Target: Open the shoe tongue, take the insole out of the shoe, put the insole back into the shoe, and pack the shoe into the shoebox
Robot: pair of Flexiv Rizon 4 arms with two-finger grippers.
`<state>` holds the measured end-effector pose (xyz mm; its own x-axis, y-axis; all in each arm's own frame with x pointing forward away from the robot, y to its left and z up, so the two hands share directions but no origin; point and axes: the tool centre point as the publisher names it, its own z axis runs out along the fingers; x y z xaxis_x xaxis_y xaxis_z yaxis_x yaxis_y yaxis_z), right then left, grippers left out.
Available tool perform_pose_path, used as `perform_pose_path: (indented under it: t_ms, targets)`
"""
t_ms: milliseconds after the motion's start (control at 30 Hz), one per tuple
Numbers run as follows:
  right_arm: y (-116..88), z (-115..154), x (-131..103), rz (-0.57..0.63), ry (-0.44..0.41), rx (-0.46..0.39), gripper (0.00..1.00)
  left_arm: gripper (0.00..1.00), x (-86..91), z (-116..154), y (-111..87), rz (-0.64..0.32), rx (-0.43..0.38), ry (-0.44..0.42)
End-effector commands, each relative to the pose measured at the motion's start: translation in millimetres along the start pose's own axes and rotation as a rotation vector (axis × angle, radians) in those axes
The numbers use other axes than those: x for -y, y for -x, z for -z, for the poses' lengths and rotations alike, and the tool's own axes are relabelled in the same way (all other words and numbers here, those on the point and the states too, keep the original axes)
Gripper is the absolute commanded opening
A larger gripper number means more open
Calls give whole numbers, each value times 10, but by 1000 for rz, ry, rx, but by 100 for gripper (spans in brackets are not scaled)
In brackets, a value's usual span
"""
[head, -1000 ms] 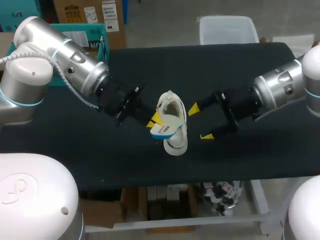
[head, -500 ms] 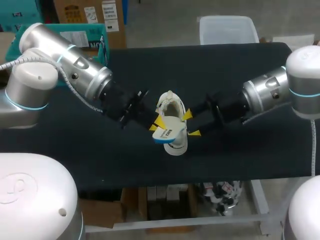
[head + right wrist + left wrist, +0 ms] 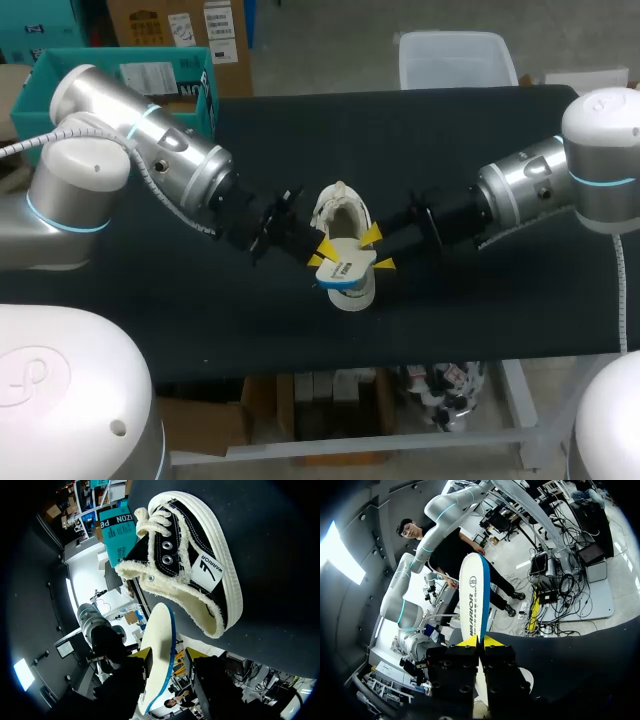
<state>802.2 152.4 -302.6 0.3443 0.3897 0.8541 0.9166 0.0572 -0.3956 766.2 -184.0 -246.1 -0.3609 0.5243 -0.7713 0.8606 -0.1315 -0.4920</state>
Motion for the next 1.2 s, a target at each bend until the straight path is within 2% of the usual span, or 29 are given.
perform_pose_path:
  t_ms: [33, 267, 533, 600, 633, 833, 867, 933, 967, 1000, 1033, 1067, 1200]
  targets:
    - [17, 7, 7, 9, 3, -15, 34, 0, -84, -21, -45, -1, 24, -6]
    - [25, -33, -22, 8, -8, -22, 24, 0, -113, -47, -70, 1, 41, -4]
    - [25, -55, -29, 7, -11, -27, 18, 0, -90, -74, -96, -9, 55, 0]
    - [23, -64, -38, 7, -13, -27, 9, 0, -89, -75, -100, -8, 55, -1]
    - [22, -66, -40, 8, -13, -26, 0, 0, -90, -75, -102, -6, 54, 3]
    - [8, -73, -54, 16, -22, -25, 0, 0, -99, -57, -115, 22, 34, 8]
    - [7, -74, -54, 16, -23, -26, 0, 7, -103, -52, -115, 30, 28, 9]
    - [7, -72, -52, 17, -25, -27, 0, 29, -113, -41, -111, 41, 24, 12]
    - [7, -70, -50, 17, -26, -28, 0, 33, -116, -36, -110, 44, 24, 13]
    - [5, -67, -47, 19, -27, -31, 0, 68, -125, -20, -106, 48, 23, 11]
    - [1, -64, -44, 20, -27, -31, 0, 89, -131, -8, -105, 55, 23, 12]
    - [0, -57, -41, 21, -27, -33, 0, 100, -136, 2, -103, 60, 21, 13]
    - [-11, -27, -28, 30, -30, -45, 0, 100, -178, 72, -90, 85, 4, 15]
